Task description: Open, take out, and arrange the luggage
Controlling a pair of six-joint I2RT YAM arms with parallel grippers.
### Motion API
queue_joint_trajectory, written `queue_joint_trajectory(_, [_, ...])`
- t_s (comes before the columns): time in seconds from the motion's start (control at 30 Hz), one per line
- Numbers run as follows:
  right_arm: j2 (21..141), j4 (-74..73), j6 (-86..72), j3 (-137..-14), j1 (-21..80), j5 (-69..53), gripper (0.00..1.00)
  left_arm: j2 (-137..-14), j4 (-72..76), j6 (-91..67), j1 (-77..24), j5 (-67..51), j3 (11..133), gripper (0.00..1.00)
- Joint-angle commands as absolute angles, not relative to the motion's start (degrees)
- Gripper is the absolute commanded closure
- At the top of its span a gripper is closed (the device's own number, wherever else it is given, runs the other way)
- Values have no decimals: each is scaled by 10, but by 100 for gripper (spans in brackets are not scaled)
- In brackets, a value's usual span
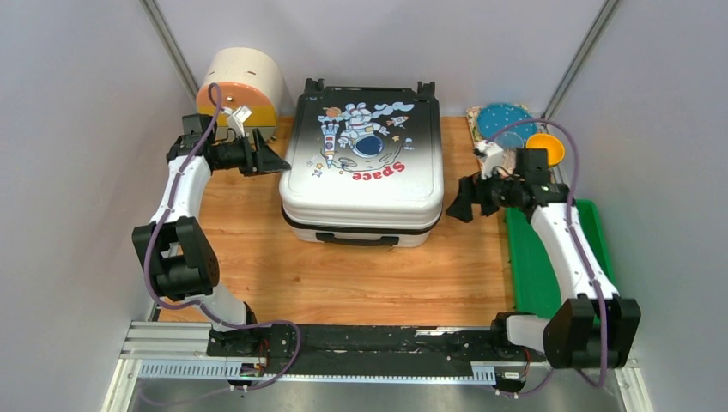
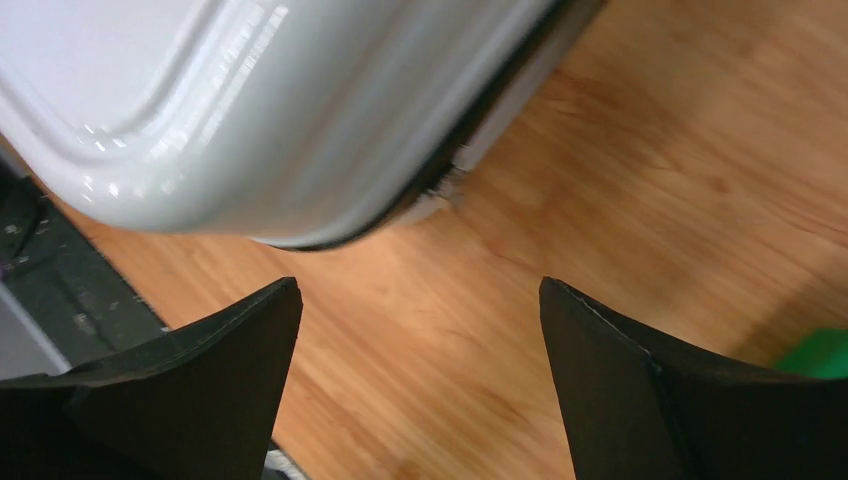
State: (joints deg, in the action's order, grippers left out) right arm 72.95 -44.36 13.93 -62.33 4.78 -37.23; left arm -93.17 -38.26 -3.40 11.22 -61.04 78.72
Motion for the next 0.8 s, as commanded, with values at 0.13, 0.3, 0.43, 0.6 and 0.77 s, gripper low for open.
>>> queue_joint_trajectory(0.13, [656,-413,448,-548,-50,-485,5,-875,-382,15,120,-663,753,22])
queue_joint_trajectory(0.3, [704,-404,565,-517,-54,-573,16,-847,-364,19,119,-665,722,21])
queue_joint_trajectory(0.43, [733,-309,562,-482,-54,-588,23,-838,-359,23,119,-659,712,21])
queue_joint_trajectory(0.6, [751,-190,552,-438,-51,-630,34,-843,-352,18,118,-653,706,21])
queue_joint_trajectory(0.77, [765,-135,554,-416,-40,-630,46,-850,-345,6,116,-649,701,21])
